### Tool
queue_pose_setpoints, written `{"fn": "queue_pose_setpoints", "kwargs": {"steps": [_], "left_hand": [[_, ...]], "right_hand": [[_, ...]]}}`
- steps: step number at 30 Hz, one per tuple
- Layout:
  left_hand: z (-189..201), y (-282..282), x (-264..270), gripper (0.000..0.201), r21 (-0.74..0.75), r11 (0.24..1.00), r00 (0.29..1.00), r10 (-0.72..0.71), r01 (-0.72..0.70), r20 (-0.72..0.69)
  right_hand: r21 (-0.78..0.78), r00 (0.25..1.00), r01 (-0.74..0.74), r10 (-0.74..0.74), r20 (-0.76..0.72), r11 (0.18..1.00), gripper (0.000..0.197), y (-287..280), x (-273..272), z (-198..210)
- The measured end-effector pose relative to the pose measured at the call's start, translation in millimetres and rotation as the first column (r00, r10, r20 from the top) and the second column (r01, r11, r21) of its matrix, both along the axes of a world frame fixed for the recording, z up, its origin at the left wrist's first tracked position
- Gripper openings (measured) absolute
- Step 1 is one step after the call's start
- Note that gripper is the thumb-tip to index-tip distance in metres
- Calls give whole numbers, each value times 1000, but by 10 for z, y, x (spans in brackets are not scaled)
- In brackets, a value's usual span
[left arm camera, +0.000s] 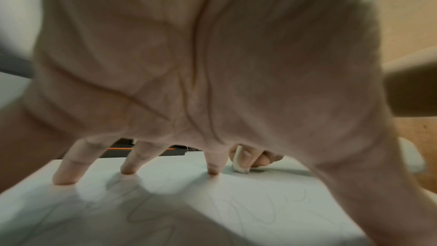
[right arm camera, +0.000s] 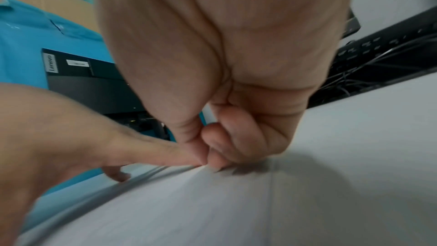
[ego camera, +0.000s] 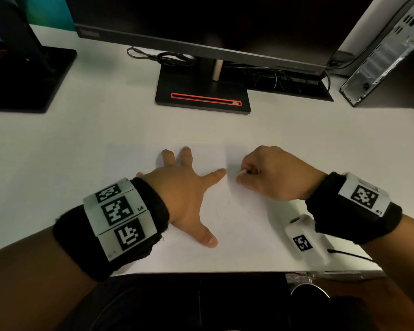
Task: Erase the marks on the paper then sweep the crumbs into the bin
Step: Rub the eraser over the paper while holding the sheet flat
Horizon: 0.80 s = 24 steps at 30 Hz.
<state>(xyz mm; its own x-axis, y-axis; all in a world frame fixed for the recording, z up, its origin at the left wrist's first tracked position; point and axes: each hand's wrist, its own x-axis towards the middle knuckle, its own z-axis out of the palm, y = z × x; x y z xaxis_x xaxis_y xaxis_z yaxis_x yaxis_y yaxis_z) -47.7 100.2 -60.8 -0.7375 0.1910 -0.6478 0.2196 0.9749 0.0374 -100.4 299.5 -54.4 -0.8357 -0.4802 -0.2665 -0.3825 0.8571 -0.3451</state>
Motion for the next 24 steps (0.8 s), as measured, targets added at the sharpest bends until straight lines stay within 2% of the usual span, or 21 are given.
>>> {"fn": "queue_pose_setpoints", "kwargs": {"steps": [4, 8, 12, 17, 20, 21, 24], "left_hand": [[-5, -9, 4, 133, 11, 1000, 1000, 3, -3, 4], [-13, -9, 4, 134, 1, 1000, 1000, -4, 4, -1], [-14, -10, 5, 134, 8, 1000, 1000, -1, 1, -3], [-22, -15, 8, 133, 12, 1000, 1000, 1, -1, -7], [-21, -8, 9, 133, 11, 1000, 1000, 8, -8, 2], [-24, -4, 5, 134, 5, 1000, 1000, 6, -6, 2], [-24, 4, -4, 137, -7, 1000, 1000, 2, -2, -1]], "right_hand": [[30, 986, -141, 138, 89, 990, 33, -81, 166, 2], [-18, 999, 3, -2, 32, 1000, 32, 1, 23, 19], [31, 983, -156, 153, 100, 987, 30, -116, 203, 0], [1, 1000, -26, 26, -1, 1000, 31, -35, 12, 17], [27, 983, -168, 165, 76, 985, 30, -133, 179, 8], [24, 980, -175, 171, 105, 984, 32, -153, 192, 15], [13, 997, -35, 34, 68, 999, 36, -121, 13, 32]]}}
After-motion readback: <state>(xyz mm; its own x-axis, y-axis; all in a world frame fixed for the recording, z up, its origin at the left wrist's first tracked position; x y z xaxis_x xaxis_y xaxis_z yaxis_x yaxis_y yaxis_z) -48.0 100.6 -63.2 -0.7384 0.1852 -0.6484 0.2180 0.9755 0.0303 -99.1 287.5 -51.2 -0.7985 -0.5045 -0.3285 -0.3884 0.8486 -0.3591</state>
